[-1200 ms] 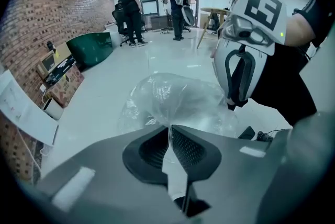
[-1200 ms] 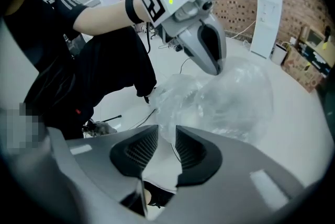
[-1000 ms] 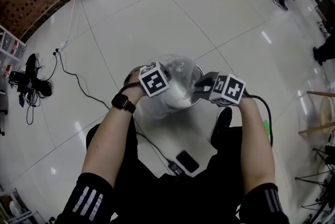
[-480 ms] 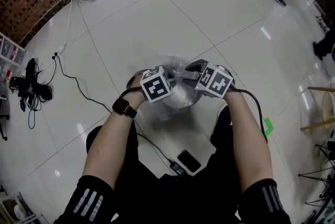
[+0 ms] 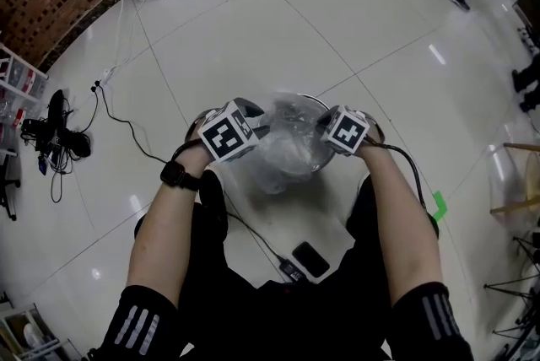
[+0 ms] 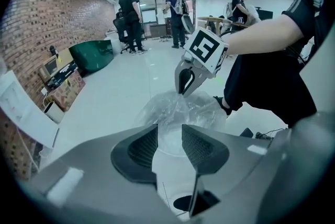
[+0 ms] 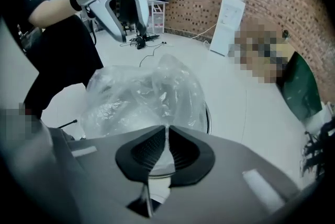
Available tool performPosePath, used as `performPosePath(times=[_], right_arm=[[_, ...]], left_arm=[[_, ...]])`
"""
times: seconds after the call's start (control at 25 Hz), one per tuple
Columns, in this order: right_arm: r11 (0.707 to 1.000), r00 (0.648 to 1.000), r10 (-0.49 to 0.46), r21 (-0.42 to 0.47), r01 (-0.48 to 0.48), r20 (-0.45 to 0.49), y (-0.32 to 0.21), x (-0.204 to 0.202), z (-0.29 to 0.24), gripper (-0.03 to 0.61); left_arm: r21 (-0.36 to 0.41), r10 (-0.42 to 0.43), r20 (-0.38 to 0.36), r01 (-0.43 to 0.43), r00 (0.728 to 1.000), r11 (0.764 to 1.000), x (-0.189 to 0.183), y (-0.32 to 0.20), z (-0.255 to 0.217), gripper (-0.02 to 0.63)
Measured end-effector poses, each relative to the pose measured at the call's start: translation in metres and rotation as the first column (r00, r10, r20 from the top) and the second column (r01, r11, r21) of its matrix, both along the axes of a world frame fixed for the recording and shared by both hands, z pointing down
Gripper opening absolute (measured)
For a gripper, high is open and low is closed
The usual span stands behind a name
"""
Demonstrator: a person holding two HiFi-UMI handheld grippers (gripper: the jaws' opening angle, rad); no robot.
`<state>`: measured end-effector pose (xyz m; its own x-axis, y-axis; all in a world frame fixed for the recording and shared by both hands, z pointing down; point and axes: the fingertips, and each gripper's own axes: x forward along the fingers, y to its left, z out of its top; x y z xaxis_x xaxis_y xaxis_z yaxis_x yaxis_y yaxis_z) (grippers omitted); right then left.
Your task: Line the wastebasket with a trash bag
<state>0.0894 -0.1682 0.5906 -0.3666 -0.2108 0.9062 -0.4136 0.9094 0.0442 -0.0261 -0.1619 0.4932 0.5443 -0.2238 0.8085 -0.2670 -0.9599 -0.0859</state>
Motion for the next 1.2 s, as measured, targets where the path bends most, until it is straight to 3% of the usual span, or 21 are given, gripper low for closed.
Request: performPosePath(times=[0.16, 0.32, 0.44, 0.6, 0.76, 0.92, 1.04, 1.2], right_arm=[[1.0, 0.999, -0.006, -0.011, 0.006, -0.038, -0.007, 0.003, 0.024, 0.025], [0.996, 0.994, -0.08, 0.023, 0.082, -0.068, -0.015, -0.019, 0.034, 0.025], [0.993, 0.986, -0.113, 0.009, 0.115, -0.119, -0.016, -0.021, 0.05, 0.025], [0.984, 0.968, -0.18, -0.023, 0.179, -0.176, -0.012, -0.025, 0.076, 0.025], [0.974, 0.952, -0.226, -0.044, 0.221, -0.205, -0.006, -0.035, 0.095, 0.029], [0.977, 0.964, -0.212, -0.048, 0.207, -0.159, -0.005, -0.043, 0.094, 0.032], [0.986, 0.978, -0.169, -0.016, 0.168, -0.12, -0.013, -0.041, 0.079, 0.057], [0.991, 0.988, -0.133, 0.023, 0.135, -0.079, -0.021, -0.035, 0.048, 0.112]], left_arm=[[-0.072, -0.07, 0.066, 0.075, 0.995, 0.995, -0.042, -0.002, 0.031, 0.156], [-0.126, -0.077, 0.154, 0.097, 0.985, 0.987, -0.077, 0.005, 0.059, 0.168], [-0.136, -0.051, 0.216, 0.082, 0.975, 0.987, -0.087, 0.01, 0.076, 0.183], [-0.14, 0.053, 0.326, -0.007, 0.944, 0.99, -0.082, 0.023, 0.101, 0.226], [-0.121, 0.081, 0.314, -0.044, 0.946, 0.992, -0.058, 0.022, 0.103, 0.241], [-0.131, 0.104, 0.271, -0.07, 0.957, 0.989, -0.038, 0.022, 0.099, 0.239], [-0.154, 0.146, 0.289, -0.104, 0.946, 0.983, -0.035, 0.03, 0.106, 0.167], [-0.12, 0.141, 0.294, -0.11, 0.946, 0.987, -0.032, 0.023, 0.102, 0.057]])
